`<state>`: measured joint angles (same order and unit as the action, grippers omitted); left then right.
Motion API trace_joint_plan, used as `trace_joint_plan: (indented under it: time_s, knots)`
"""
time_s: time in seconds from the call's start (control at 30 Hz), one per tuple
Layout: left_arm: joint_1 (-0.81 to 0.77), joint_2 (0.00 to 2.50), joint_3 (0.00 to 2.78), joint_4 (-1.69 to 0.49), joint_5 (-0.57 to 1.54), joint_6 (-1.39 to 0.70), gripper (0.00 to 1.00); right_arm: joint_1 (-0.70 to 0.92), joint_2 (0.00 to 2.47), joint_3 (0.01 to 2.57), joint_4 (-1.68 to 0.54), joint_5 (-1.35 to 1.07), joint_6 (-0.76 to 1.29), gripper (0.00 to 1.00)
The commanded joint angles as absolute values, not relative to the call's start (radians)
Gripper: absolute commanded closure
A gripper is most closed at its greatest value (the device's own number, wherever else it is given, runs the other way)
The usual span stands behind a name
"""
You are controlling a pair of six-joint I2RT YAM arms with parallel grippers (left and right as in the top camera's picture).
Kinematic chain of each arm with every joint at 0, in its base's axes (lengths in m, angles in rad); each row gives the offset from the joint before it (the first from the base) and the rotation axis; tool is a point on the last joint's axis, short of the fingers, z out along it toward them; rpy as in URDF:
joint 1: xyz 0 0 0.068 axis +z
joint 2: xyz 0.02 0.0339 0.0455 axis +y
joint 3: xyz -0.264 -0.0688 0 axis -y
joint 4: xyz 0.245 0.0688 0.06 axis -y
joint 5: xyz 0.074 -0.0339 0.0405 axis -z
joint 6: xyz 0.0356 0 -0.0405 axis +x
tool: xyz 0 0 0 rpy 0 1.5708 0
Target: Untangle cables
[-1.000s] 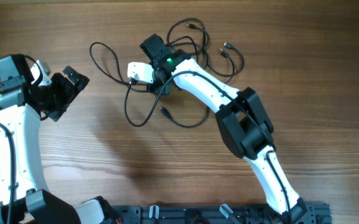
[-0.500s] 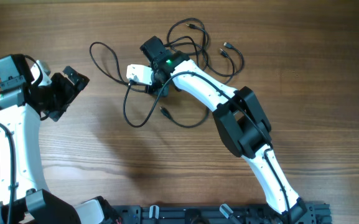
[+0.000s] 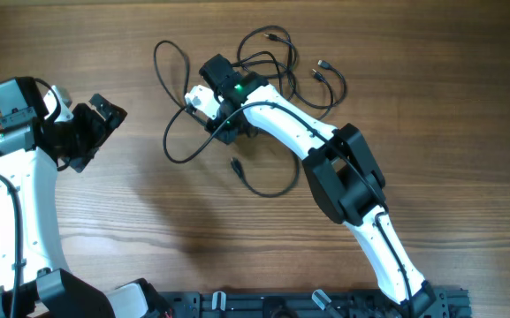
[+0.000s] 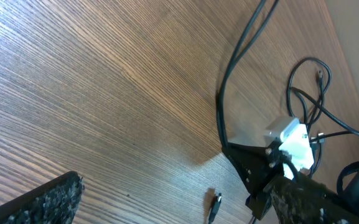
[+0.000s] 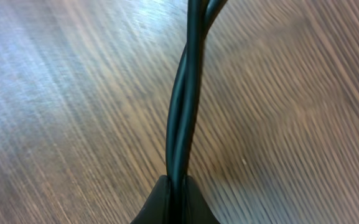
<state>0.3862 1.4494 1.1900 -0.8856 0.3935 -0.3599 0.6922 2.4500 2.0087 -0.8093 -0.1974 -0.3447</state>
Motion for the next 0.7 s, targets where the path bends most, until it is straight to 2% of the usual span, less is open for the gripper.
trace_joint_plan:
  time_s: [0.0,0.1,0.37,0.57,0.67]
  knots:
    - [0.384,1.453,1.205,-0.883,0.403,-0.347,0.00,0.691,2.383,2.003,-0.841,-0.105,-0.194,0.96]
    - [0.384,1.453,1.205,-0.883,0.403,-0.347,0.00,0.687,2.310,2.003,-0.875,-0.105,-0.143,0.96]
    - [0.384,1.453,1.205,-0.875,0.403,-0.347,0.00,0.619,1.908,2.005,-0.994,-0.105,-0.041,0.96]
    - [0.384,1.453,1.205,-0.863,0.403,-0.347,0.00,0.443,1.647,2.005,-1.005,-0.105,0.030,0.96]
    - [0.384,1.453,1.205,-0.859,0.403,-0.347,0.00,0.347,1.595,2.005,-1.021,-0.104,0.043,0.96]
